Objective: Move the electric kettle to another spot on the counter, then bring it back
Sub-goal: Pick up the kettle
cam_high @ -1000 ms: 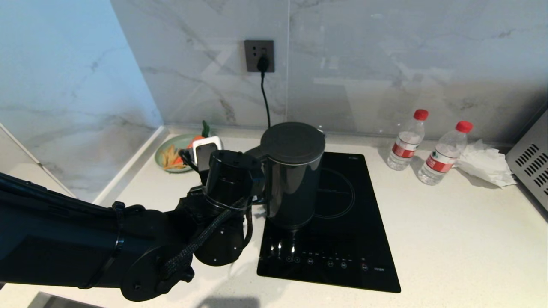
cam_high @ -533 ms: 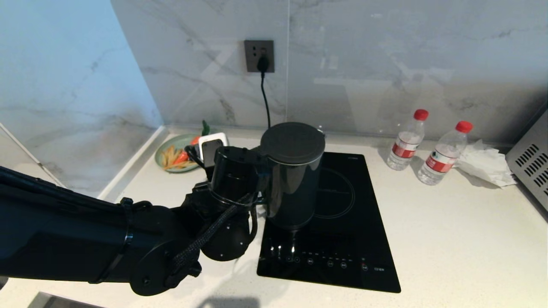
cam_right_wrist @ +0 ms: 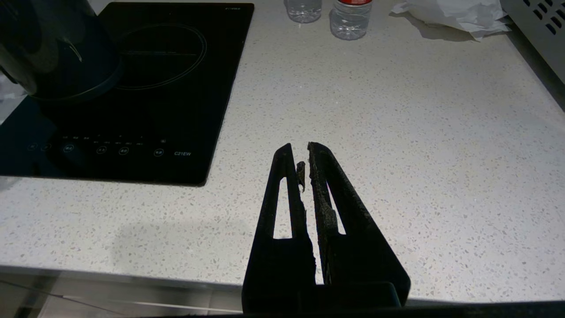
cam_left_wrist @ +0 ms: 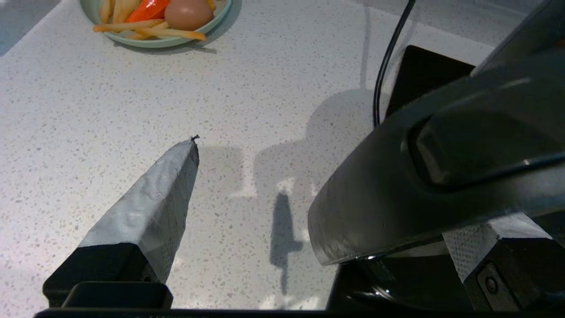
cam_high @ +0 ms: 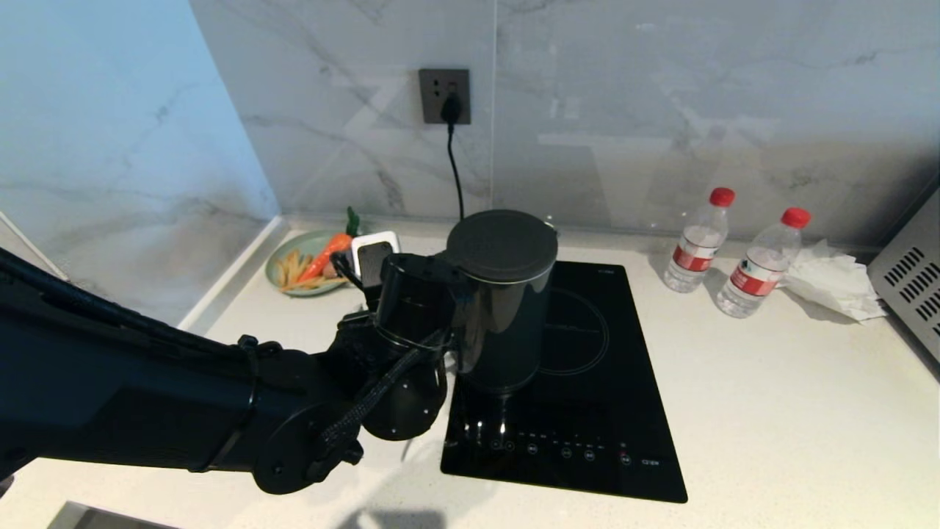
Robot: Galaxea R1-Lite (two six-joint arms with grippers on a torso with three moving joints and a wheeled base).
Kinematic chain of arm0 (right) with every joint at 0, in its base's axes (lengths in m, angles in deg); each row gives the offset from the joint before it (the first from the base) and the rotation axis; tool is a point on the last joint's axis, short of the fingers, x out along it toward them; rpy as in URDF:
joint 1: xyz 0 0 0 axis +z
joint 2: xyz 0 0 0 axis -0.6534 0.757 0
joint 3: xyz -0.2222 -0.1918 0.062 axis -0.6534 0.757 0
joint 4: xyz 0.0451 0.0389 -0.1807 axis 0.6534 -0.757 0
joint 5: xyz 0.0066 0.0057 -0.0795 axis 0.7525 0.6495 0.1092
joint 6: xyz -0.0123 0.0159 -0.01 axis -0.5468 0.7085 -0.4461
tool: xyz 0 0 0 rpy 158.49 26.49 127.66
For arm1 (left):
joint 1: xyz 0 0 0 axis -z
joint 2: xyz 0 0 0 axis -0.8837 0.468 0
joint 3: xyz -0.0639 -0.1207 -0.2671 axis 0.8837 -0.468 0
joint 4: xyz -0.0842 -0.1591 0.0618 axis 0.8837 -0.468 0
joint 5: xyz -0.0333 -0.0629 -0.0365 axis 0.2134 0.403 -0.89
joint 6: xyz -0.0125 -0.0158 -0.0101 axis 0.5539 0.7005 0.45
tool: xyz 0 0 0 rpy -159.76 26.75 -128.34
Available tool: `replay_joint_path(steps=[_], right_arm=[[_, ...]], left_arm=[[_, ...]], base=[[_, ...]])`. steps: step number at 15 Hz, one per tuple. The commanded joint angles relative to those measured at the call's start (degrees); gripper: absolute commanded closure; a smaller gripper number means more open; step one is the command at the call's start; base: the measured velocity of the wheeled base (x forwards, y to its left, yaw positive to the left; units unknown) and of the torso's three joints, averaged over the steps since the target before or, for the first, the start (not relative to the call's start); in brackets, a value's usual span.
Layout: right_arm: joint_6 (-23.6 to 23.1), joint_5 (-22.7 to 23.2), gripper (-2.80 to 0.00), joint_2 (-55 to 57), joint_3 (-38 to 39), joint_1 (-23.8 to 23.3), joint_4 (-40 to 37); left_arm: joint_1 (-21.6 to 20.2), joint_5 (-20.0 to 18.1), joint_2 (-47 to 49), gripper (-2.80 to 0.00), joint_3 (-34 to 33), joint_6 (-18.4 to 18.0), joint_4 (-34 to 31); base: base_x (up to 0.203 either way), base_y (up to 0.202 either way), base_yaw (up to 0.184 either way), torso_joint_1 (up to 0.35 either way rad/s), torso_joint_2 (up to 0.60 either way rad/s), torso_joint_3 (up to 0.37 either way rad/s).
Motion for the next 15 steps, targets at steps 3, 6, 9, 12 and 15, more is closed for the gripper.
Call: replay_joint_path(steps=[3,6,9,12,15], right_arm=[[0.0,0.1,0.0,0.0,0.0,0.0,0.0],[0.0,0.0,0.0,0.0,0.1,0.0,0.0],[0.0,0.0,0.0,0.0,0.0,0.0,0.0],[0.0,0.0,0.0,0.0,0.0,0.0,0.0],[0.0,0.0,0.0,0.0,0.0,0.0,0.0]], left_arm=[[-1.0,0.3,1.0,-2.8,0.5,0.1,0.2],[-1.9,0.2,1.4,-2.8,1.4,0.1,0.2],[-2.2,0.1,1.4,-2.8,1.8,0.1,0.2],[-2.2,0.2,1.2,0.0,1.8,0.1,0.2],[-2.3,0.1,1.0,0.0,2.2,0.1,0.2]], base=[[0.0,0.0,0.0,0.0,0.0,0.0],[0.0,0.0,0.0,0.0,0.0,0.0],[0.0,0.0,0.0,0.0,0.0,0.0],[0.0,0.0,0.0,0.0,0.0,0.0],[0.0,0.0,0.0,0.0,0.0,0.0]])
